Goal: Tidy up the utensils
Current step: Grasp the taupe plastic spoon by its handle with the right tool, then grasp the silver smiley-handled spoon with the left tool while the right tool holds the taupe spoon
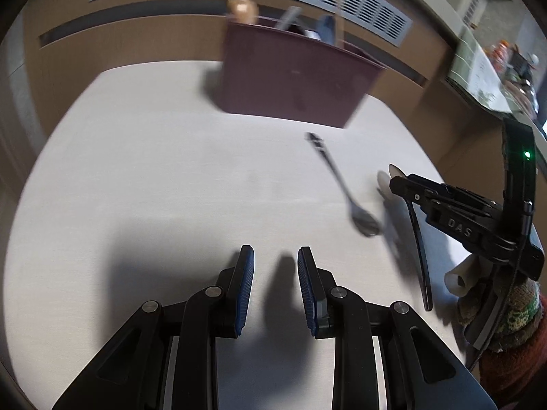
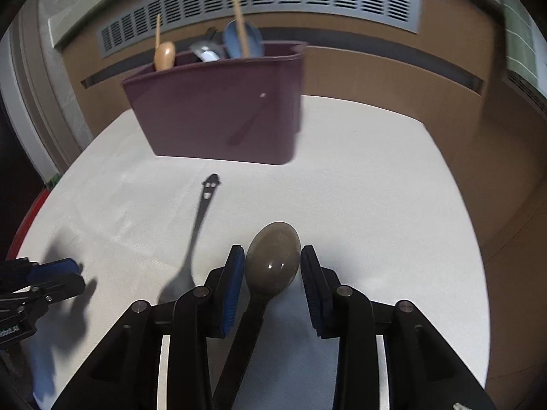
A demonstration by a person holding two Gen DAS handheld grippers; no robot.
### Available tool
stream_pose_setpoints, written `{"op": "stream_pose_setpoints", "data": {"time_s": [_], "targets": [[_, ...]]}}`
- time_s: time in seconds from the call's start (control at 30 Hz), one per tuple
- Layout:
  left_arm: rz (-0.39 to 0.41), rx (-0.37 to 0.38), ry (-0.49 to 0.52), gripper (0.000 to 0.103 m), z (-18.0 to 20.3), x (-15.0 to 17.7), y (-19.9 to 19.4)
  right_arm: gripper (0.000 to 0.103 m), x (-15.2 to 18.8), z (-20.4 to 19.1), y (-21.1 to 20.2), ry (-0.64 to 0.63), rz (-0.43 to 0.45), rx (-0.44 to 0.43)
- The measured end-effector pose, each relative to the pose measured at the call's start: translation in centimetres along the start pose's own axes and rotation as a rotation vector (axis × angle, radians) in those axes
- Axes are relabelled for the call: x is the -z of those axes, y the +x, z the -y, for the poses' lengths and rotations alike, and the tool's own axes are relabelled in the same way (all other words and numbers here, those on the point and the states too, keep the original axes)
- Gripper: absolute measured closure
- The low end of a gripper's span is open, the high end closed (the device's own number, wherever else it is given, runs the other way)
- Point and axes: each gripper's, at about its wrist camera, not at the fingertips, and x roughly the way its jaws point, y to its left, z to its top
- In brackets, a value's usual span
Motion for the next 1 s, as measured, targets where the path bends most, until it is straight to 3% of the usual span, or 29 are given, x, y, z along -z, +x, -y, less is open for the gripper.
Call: {"op": "stream_pose_setpoints", "data": {"time_s": [0.23, 0.43, 0.57, 0.7, 0.87, 1.0], "targets": [[-0.056, 0.037, 0.1, 0.075, 5.8, -0.1, 3.3, 0.072, 3.2, 3.9, -3.8, 0.058, 0.035, 0.016], [-0.047, -0.026, 0.122, 0.07, 8.3, -1.3, 5.0, 0.072, 4.5, 4.9, -5.1, 0.095, 0.063, 0.016], [-0.022, -0.101, 0.197, 0.07, 9.3, -1.1, 5.5, 0.072, 4.8, 5.1, -4.7, 0.115, 0.06, 0.004], [-0.009, -0.122, 0.244, 0.068, 8.6, -1.0, 5.3, 0.072, 4.9, 5.1, -4.3, 0.121, 0.05, -0.003], [0.036, -0.222, 0.241, 0.066, 5.9, -1.4, 4.6, 0.072, 4.9, 4.9, -4.2, 0.123, 0.049, -0.011], [0.007, -0.096, 0.241, 0.066, 3.9, -1.7, 4.0, 0.072, 4.8, 4.7, -4.2, 0.114, 0.049, -0.016]]}}
